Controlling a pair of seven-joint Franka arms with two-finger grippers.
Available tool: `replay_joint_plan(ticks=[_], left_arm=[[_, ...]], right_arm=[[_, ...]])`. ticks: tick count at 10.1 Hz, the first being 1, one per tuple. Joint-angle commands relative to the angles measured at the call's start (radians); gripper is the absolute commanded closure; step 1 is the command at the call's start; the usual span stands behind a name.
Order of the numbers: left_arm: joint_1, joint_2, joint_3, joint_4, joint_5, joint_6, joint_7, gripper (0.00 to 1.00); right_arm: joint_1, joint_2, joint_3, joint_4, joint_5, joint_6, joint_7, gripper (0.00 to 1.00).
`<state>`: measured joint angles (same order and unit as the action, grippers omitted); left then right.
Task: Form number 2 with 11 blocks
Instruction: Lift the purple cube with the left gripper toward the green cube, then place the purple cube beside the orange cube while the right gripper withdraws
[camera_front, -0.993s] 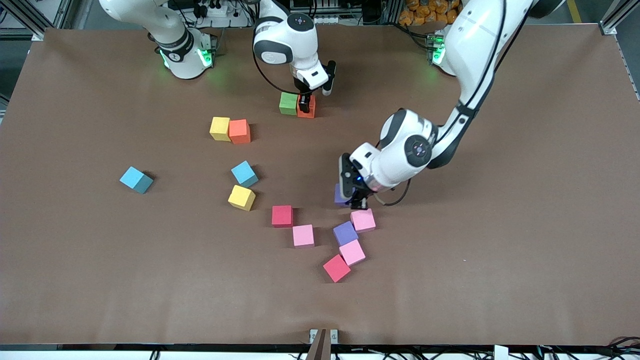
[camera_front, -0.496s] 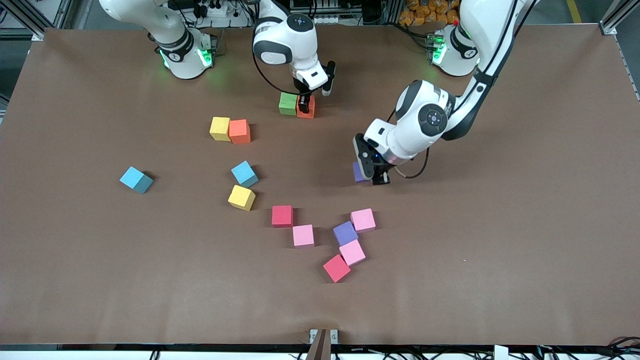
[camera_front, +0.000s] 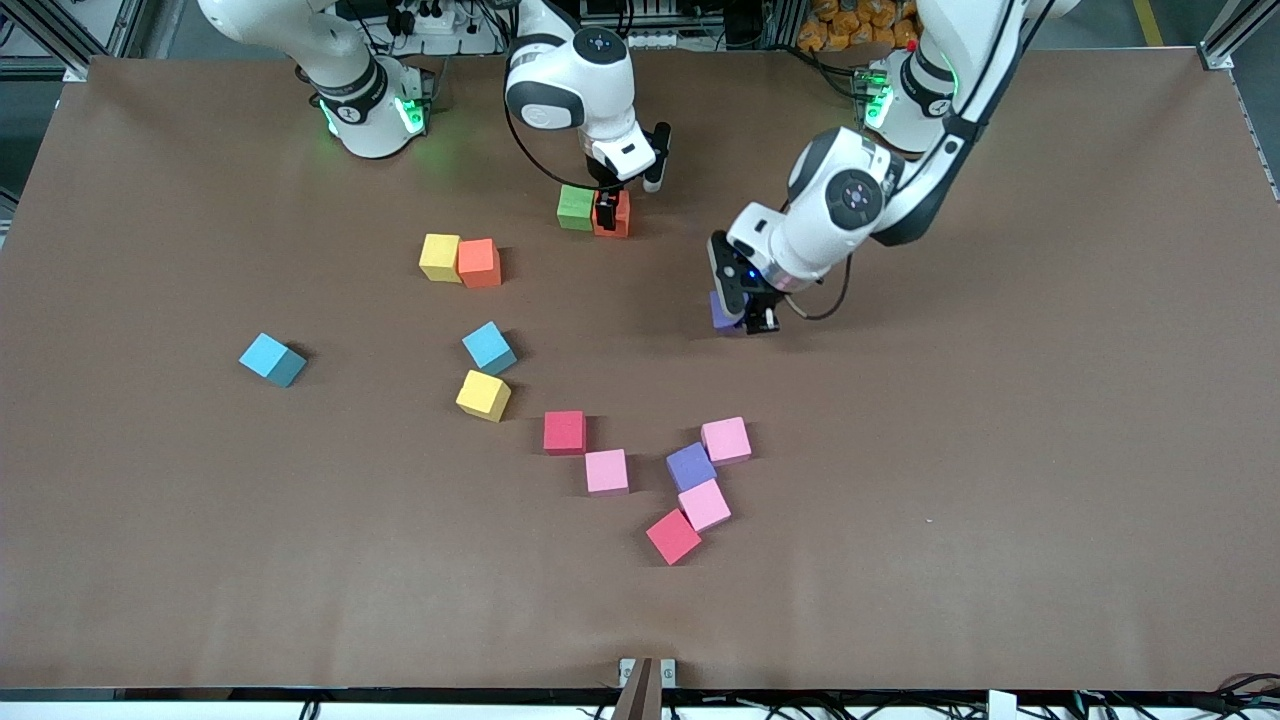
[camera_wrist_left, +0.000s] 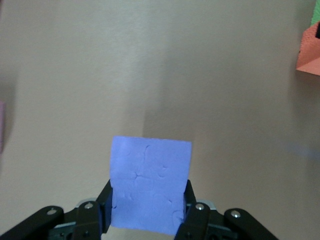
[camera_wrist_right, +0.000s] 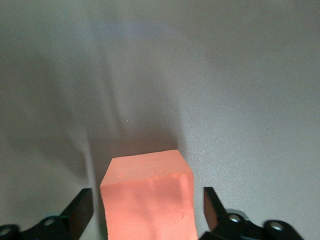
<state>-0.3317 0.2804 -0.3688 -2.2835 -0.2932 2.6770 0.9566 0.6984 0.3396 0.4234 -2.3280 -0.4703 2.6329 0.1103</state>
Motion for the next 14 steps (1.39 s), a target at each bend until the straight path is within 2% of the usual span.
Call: replay_joint_plan(ticks=[1,4,6,8,11,14], left_arm=[[0.01,-0.04,-0.033,-0.108,-0.082,0.107,-0.001,1.0],[0.008,-0.043,-0.065,-0.116,-0.156,0.11,-0.007,1.0],[0.01,-0.093,-0.102,-0.155,-0.171,0.11,-0.01,1.0],[0.008,-0.124,-0.183,-0.175,-0.277,0.121,-0.009,1.0],[-0.003,-0.101,-0.26,-0.203,-0.288,0.243,-0.012,1.0],[-0.012,-0.026,-0.331,-0.214,-0.322,0.39,-0.01,1.0]], right_arm=[[-0.011,-0.042,0.011,-0.027,0.022,-0.005,0.003,0.0],[-0.011,-0.08,0.02,-0.025,0.042,-0.063,0.019,0.0],[-0.013,-0.126,0.038,-0.019,0.161,-0.163,0.019,0.0],[-0.025,-0.171,0.037,-0.011,0.214,-0.297,0.019,0.0],[-0.077,-0.203,0.034,0.012,0.216,-0.451,0.017,0.0],[-0.146,-0.226,0.025,0.038,0.216,-0.586,0.009,0.0]])
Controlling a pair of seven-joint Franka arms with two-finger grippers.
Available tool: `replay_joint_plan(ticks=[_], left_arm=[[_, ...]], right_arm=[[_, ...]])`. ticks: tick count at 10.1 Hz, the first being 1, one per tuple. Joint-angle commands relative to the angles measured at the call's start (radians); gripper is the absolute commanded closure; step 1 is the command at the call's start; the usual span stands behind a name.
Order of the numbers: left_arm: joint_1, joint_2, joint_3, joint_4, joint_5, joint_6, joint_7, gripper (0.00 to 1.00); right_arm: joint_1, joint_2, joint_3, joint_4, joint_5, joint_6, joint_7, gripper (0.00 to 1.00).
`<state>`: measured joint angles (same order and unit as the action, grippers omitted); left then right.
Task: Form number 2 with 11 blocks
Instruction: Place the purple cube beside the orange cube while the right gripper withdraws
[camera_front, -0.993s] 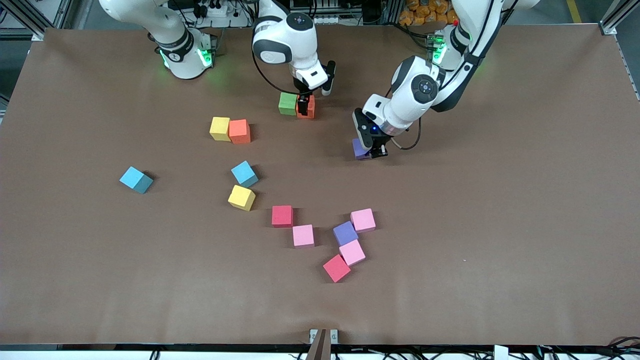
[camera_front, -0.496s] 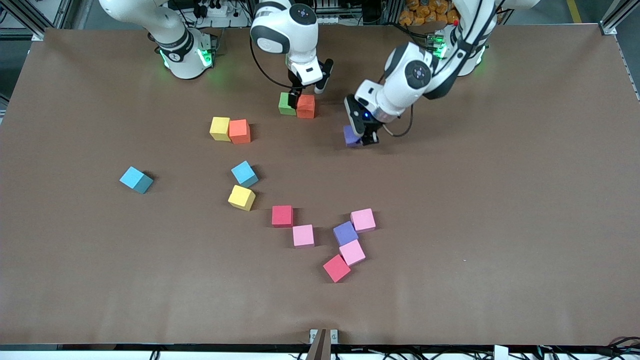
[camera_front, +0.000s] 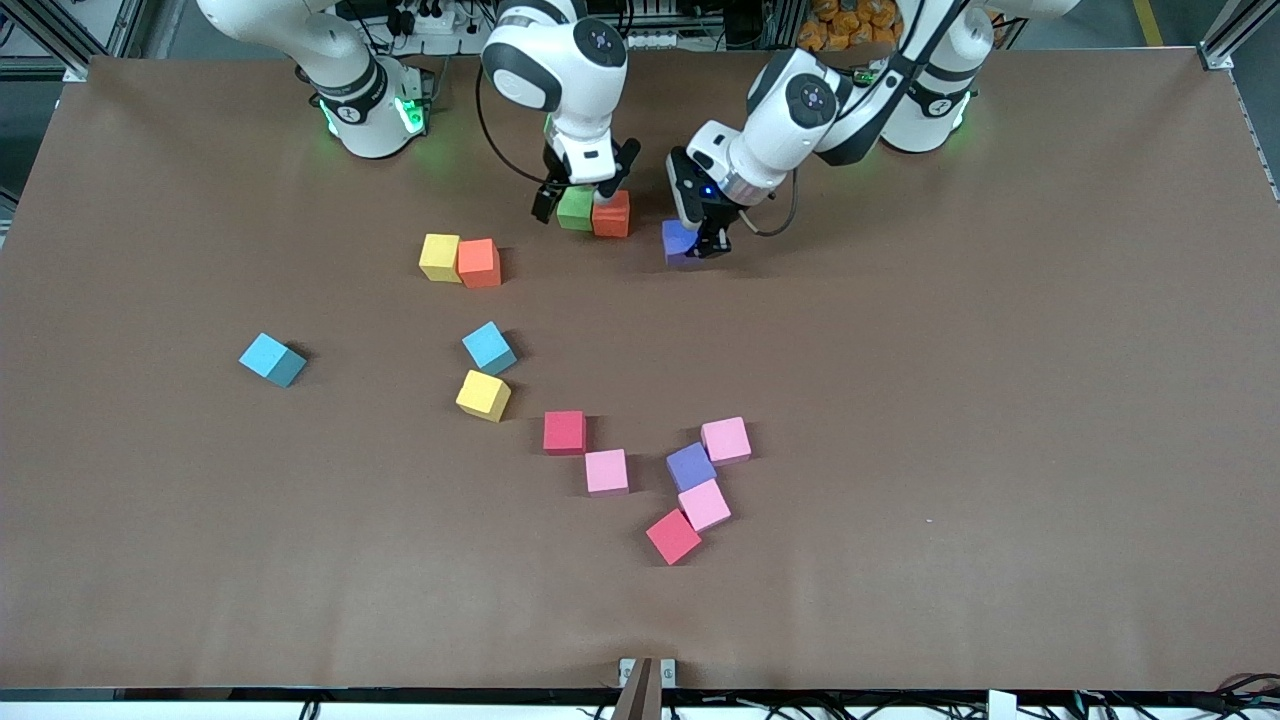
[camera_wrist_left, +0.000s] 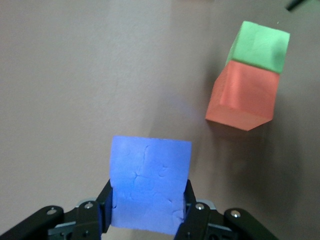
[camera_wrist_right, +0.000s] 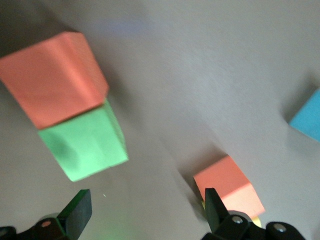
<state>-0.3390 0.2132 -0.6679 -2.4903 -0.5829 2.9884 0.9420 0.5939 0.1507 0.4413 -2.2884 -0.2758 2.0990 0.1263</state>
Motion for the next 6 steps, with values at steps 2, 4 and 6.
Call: replay_joint_plan(ticks=[2,4,6], left_arm=[[-0.076,0.104,-0.032,-0.007,-0.034,0.179,0.004,1.0],[-0.118,0.168,-0.032,-0.001,-0.034,0.242,0.011,1.0],[-0.143,0.195,-0.03,0.002,-0.032,0.257,0.018,1.0]], right_arm=[[-0.135,-0.046,-0.004,-0.003,0.021,-0.12,-0.01,0.0],[-0.239,-0.049,-0.016,-0.003,0.021,-0.122,-0.043,0.0],[-0.345,-0.051,-0.016,-0.003,0.021,-0.119,-0.083,0.0]])
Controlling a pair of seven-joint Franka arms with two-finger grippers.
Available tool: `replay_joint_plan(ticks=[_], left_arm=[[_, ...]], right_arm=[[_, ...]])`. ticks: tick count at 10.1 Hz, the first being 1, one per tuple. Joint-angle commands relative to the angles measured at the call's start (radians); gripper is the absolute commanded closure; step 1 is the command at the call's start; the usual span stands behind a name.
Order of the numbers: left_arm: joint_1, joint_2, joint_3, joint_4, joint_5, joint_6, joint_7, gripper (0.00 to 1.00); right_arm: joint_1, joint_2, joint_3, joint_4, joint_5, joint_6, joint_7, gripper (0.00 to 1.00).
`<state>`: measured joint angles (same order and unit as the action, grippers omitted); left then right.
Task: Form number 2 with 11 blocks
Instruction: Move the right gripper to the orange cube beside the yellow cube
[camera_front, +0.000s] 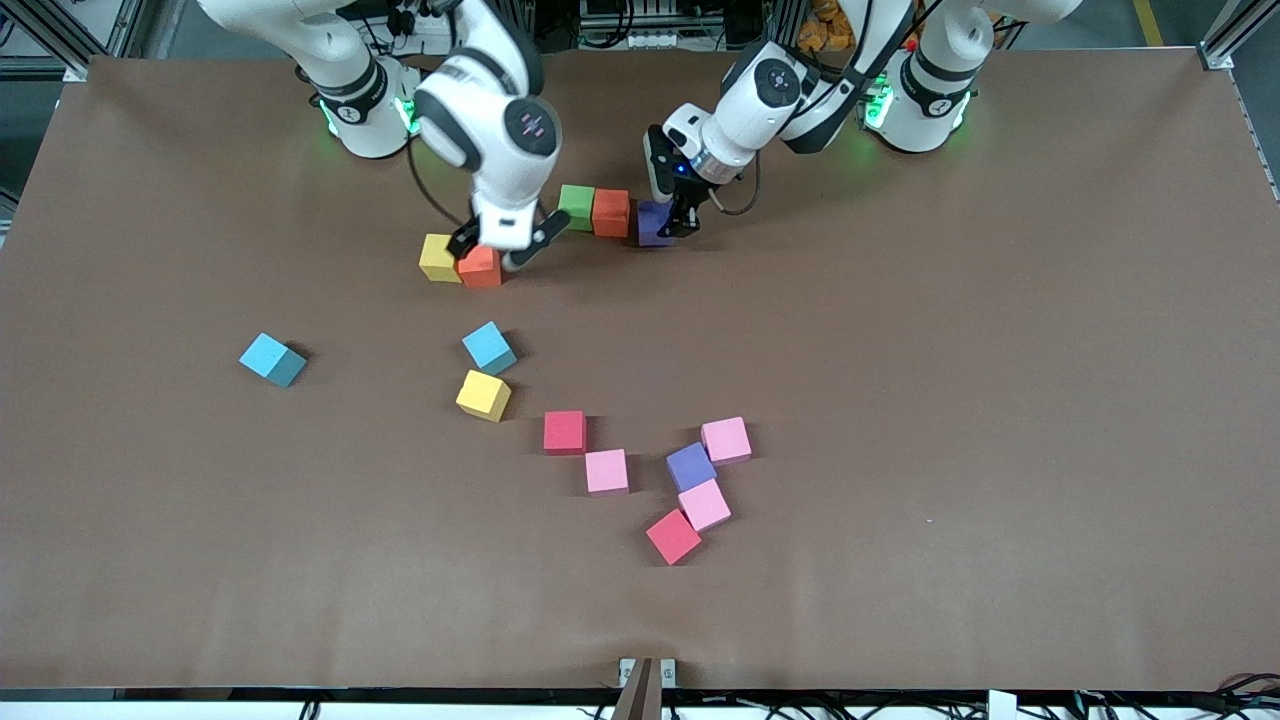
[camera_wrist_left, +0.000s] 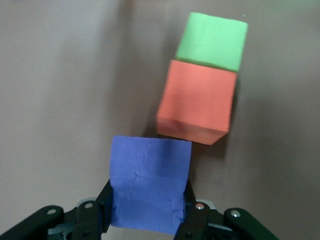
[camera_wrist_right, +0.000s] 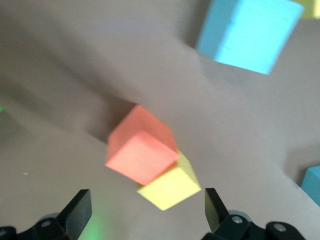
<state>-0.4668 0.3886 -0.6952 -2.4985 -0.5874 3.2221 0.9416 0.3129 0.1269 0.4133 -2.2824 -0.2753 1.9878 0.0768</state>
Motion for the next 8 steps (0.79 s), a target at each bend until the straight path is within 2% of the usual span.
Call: replay_joint_plan(ticks=[1,3,5,8], left_arm=[[-0.019,0.021,-0.003,0.009,-0.028,0.024,0.022,1.0],[-0.052,0.021,-0.003,0.012,-0.028,0.024,0.017,1.0],[-0.052,0.03,-0.003,0.023,-0.028,0.024,0.016,1.0],[-0.053,0.041,-0.003,0.039,-0.029,0.024,0.016,1.0]], right_arm=[[-0.118,-0.027,0.012,-0.008,0.021,-0.001,-0.052,0.0],[-0.204,-0.029,0.01,-0.006,0.021,0.028,-0.116,0.0],[-0.218,-0.027,-0.051,-0.009,0.033,0.098,-0.274,0.0],[-0.216,-0.035,-0.134,-0.014,0.113,0.1,-0.421,0.0]])
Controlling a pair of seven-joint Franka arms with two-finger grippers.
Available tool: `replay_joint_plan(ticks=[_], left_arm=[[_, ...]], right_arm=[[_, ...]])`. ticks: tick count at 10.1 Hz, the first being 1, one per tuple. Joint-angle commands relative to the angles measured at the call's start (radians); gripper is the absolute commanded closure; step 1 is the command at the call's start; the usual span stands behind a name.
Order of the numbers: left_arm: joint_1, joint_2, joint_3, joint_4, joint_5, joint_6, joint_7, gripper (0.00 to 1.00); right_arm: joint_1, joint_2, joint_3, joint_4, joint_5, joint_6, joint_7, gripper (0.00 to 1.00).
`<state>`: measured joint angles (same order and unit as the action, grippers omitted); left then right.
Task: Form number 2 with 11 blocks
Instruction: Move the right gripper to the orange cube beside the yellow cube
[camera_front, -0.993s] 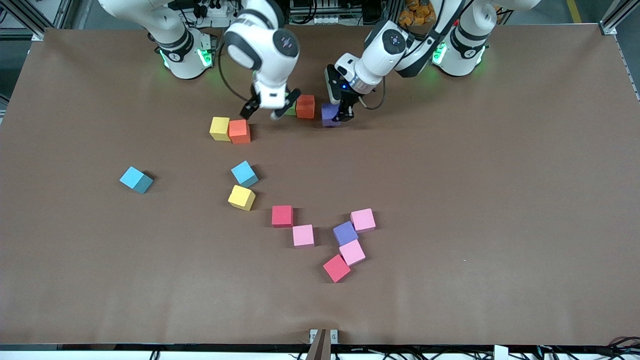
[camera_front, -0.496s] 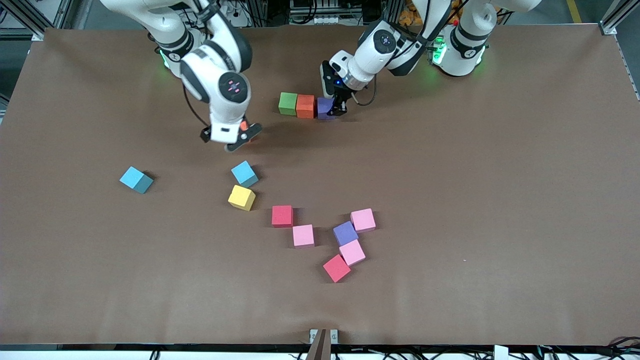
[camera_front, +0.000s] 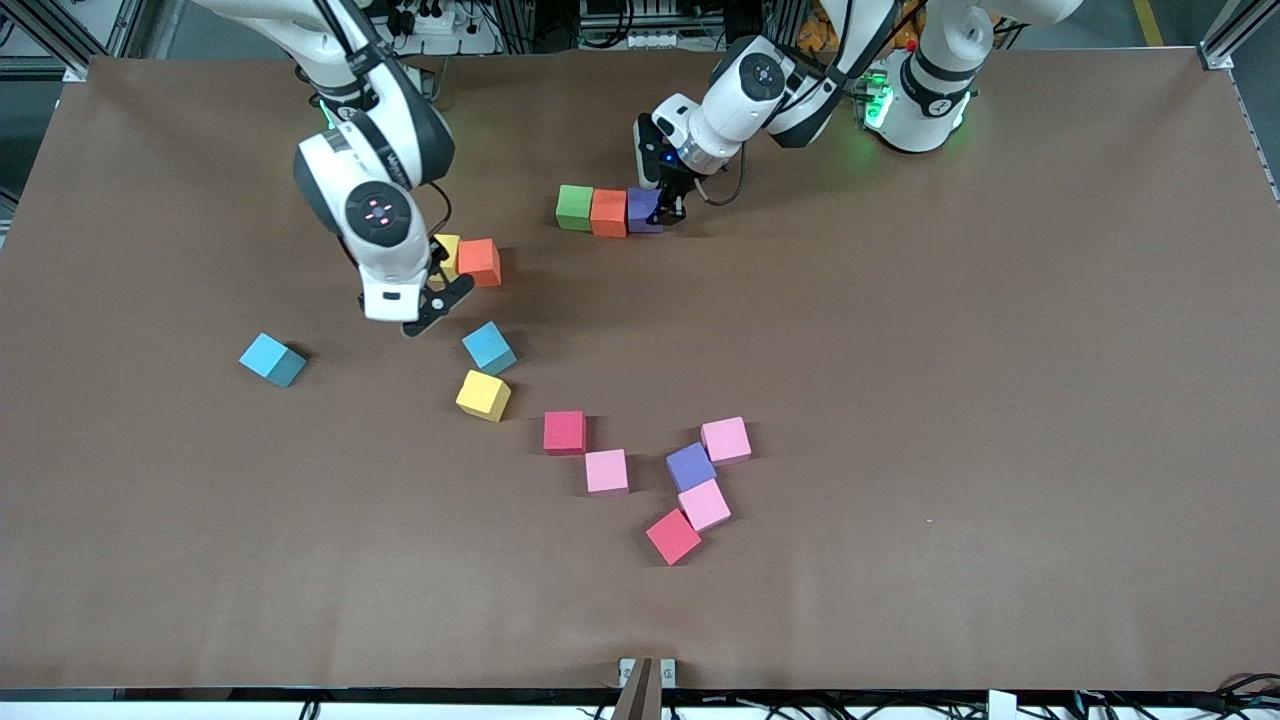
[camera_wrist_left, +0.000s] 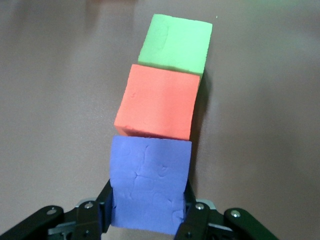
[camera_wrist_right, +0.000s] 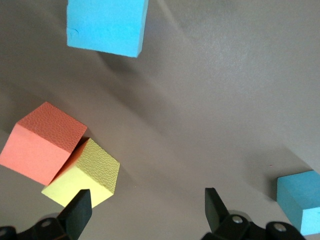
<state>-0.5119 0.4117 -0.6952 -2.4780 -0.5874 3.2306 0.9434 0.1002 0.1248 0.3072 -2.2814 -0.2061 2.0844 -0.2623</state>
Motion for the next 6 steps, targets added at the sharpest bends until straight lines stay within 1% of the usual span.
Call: replay_joint_plan(ticks=[1,4,5,6], left_arm=[[-0.022,0.019,-0.001,0.027,-0.029,0.017,0.012,1.0],[-0.03,0.027,0.005,0.027,-0.029,0.018,0.009,1.0],[-0.03,0.03,0.005,0.027,-0.031,0.021,0.009,0.85],[-0.028,0.036,0.005,0.027,-0.029,0.031,0.008,0.58]], right_arm=[[0.001,-0.031,-0.031,-0.015,0.045,0.008,-0.148,0.0],[0.064,-0.031,-0.036,-0.018,0.045,0.008,-0.178,0.0],[0.065,-0.031,-0.039,-0.018,0.045,0.008,-0.179,0.0],[0.065,-0.031,-0.04,-0.018,0.045,0.008,-0.184,0.0]])
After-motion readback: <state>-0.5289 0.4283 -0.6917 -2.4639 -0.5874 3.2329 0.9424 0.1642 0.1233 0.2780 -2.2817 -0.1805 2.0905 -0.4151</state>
